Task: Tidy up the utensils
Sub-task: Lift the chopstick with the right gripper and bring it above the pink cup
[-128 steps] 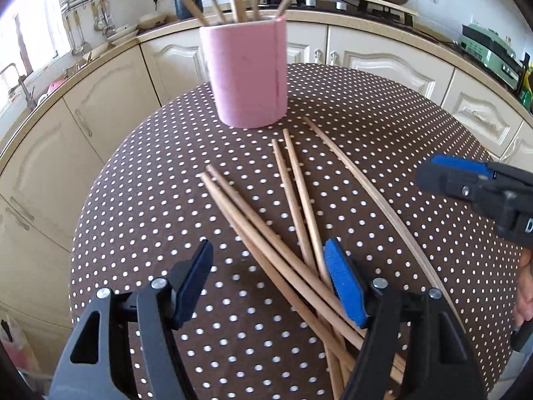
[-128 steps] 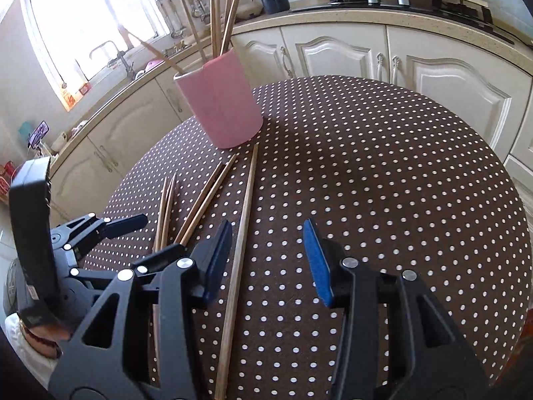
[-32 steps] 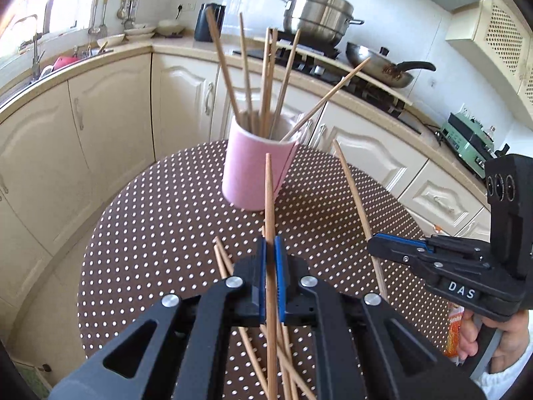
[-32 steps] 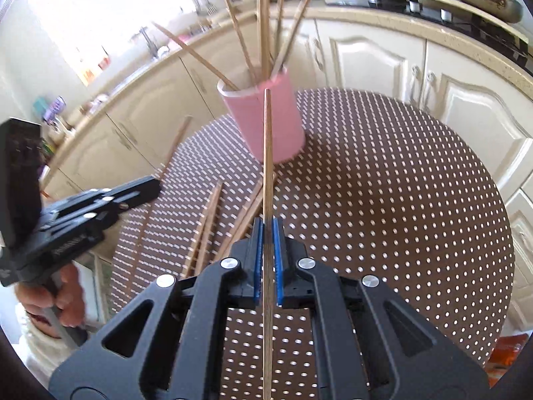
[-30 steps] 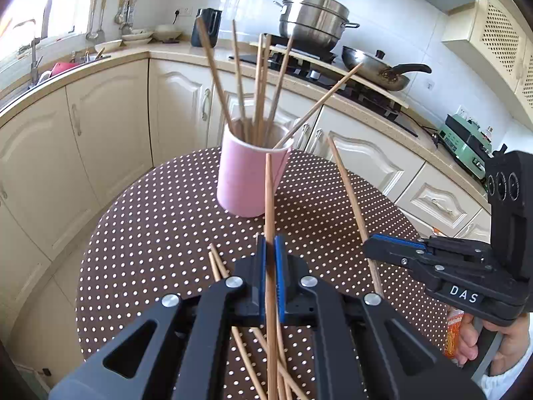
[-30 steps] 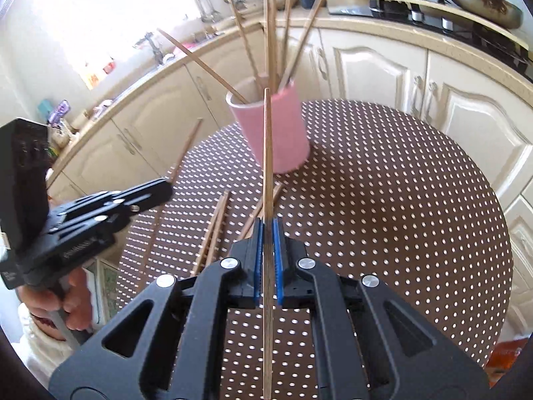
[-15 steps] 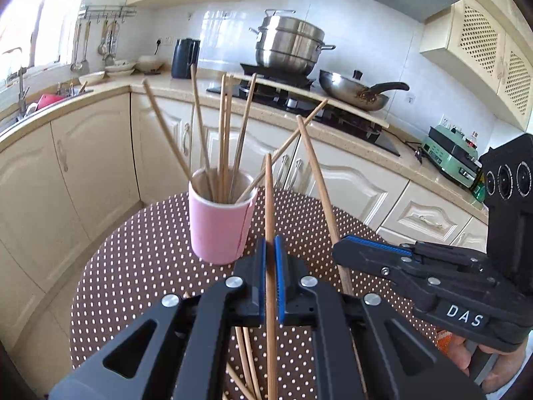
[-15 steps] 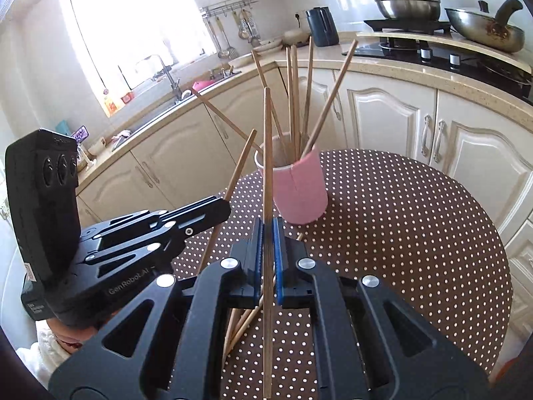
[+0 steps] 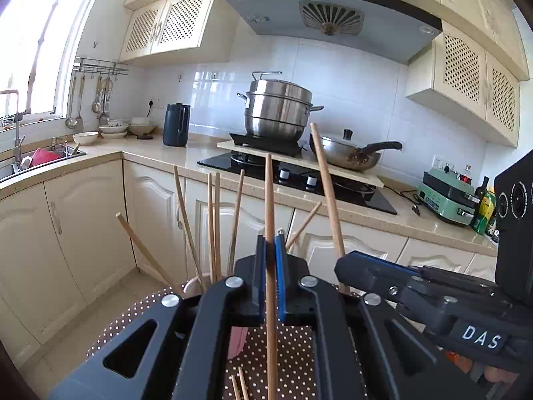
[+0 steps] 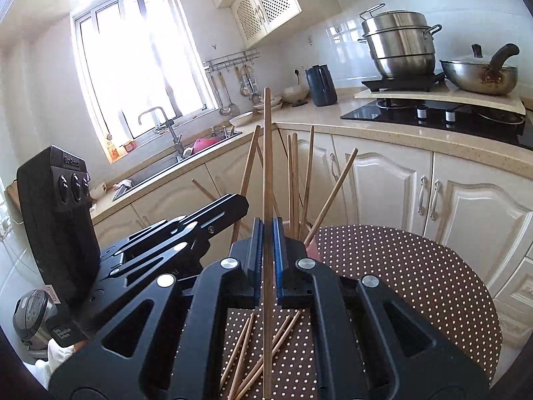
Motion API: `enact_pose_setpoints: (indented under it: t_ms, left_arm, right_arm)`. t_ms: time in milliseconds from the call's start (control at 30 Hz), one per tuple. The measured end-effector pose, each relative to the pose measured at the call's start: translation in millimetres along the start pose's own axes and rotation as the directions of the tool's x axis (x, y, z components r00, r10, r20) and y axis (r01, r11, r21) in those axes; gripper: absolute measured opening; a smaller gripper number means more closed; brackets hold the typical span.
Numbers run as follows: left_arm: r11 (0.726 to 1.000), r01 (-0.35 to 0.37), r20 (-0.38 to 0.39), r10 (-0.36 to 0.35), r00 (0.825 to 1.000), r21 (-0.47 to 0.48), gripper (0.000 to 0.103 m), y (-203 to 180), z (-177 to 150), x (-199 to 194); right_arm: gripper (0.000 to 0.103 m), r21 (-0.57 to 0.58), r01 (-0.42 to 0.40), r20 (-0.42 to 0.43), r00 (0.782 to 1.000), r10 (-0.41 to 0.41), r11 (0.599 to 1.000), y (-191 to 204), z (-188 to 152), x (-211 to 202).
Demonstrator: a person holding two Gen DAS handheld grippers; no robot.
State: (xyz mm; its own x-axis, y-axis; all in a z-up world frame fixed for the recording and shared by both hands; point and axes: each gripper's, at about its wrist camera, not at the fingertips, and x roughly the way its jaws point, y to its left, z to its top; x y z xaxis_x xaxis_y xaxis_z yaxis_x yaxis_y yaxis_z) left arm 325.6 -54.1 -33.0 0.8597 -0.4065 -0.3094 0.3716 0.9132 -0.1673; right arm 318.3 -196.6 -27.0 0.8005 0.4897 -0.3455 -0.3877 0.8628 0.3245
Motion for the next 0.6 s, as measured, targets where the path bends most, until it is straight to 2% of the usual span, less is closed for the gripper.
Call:
enact_pose_setpoints:
  t_ms: [133, 267, 467, 600]
  left_arm:
    - [1.0, -0.008, 0.08, 0.011, 0.997, -0.03, 0.006, 9.5, 9.3, 9.7]
    - [0.998, -0.031, 0.174, 0.039, 0.984, -0.049, 0.006, 18.1, 14.3, 14.2]
    - [0.993, -0.072, 0.29, 0.095, 0.952, -0.089, 0.006, 32.6, 23.1, 18.0]
    - [0.988, -0.12, 0.356, 0.148, 0.923, -0.098, 0.006, 36.7, 25.5, 22.8]
  right_arm:
    - [0.006, -0.009, 0.011, 0.067, 0.998, -0.01, 1.0, -3.3, 12.7, 10.5]
    - [0.006, -0.015, 0.015, 0.135, 0.991, -0.013, 1.0, -4.2, 21.6, 23.6]
    - [0.006, -0.019, 0.007, 0.235, 0.972, -0.002, 1.0, -4.8, 32.3, 47.1]
    - [0.006, -0.039, 0.026, 0.283, 0.959, -0.014, 0.999, -4.8, 32.8, 61.3]
